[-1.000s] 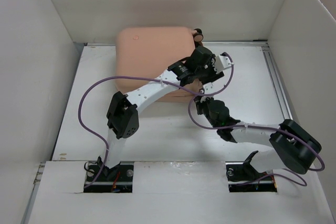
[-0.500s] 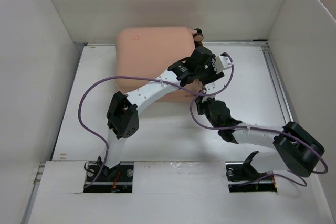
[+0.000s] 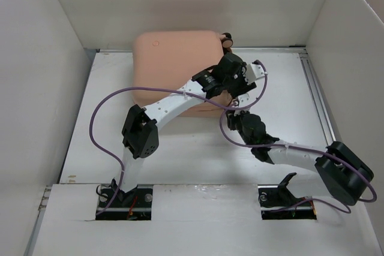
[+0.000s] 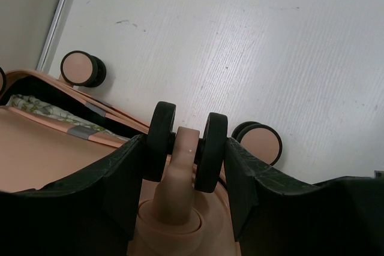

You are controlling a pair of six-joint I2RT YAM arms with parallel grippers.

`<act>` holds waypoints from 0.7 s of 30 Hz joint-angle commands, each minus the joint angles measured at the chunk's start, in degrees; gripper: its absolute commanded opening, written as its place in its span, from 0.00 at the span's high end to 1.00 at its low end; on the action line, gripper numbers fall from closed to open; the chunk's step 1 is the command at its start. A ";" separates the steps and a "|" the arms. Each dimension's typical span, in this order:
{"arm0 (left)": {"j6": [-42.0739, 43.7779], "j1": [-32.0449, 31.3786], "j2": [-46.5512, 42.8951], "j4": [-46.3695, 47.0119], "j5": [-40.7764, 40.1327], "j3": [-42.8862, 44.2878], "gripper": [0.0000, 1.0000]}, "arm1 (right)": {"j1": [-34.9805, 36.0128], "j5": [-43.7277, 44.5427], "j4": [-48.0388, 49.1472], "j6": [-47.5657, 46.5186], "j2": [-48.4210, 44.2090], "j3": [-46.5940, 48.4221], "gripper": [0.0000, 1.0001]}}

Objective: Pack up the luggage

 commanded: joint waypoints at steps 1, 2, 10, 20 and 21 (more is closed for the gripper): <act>-3.23 -1.33 -7.39 3.32 1.60 0.82 1.00 | -1.08 5.23 -0.30 -0.06 -2.78 -0.89 0.65; -3.23 -1.33 -7.39 3.32 1.60 0.82 1.00 | -1.08 5.23 -0.30 -0.06 -3.83 -1.42 0.65; -3.23 -1.33 -7.39 3.32 1.60 0.82 1.00 | -1.08 -2.48 -0.30 -6.91 -4.36 -0.72 0.76; -3.23 -0.81 -7.39 3.32 1.60 0.82 1.00 | 1.20 -5.58 1.55 -6.57 0.73 1.74 0.41; -3.23 -0.81 -7.39 3.32 1.60 0.82 1.00 | 1.90 -4.36 1.55 -6.57 1.34 2.27 0.39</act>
